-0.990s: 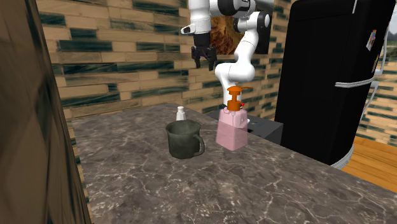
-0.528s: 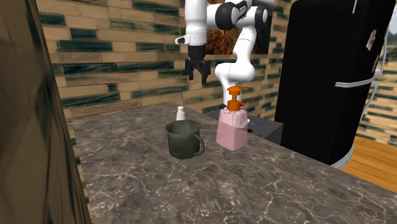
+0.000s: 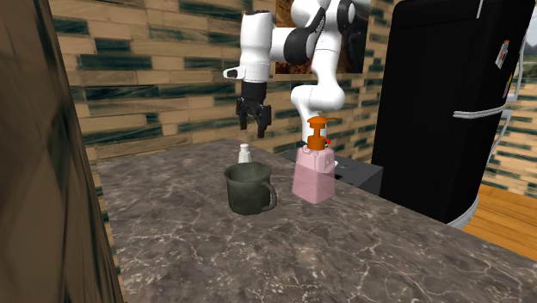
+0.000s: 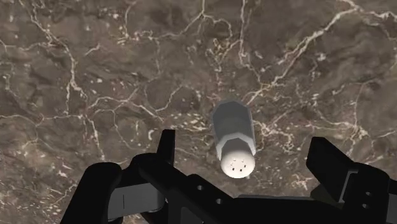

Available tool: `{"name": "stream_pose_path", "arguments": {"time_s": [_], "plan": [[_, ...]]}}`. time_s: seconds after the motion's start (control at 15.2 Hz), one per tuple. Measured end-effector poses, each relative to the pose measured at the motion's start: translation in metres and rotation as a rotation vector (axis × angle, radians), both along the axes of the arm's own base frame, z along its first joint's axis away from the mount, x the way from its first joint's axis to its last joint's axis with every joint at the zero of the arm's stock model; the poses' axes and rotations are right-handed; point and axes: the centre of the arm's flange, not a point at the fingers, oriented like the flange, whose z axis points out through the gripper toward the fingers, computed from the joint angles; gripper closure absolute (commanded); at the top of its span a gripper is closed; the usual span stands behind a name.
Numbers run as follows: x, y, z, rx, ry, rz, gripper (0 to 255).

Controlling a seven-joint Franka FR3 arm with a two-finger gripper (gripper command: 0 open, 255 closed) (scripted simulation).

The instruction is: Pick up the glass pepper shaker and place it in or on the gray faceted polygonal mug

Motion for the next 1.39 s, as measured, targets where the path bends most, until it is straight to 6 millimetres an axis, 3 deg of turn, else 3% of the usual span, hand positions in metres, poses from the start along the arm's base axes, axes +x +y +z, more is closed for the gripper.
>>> {"name": "stream_pose_path", "arguments": {"time_s": [0.2,0.59,1.12,1.19,1.39], "plan": [[0.022,0.007,-0.017,-0.009,-0.032,0.004,0],[0.031,0.003,-0.050,-0.011,-0.039,0.005,0],[0.031,0.002,-0.058,-0.011,-0.039,0.005,0],[0.031,0.002,-0.058,-0.011,-0.039,0.005,255],[0.031,0.002,-0.057,-0.010,-0.040,0.005,255]]}}
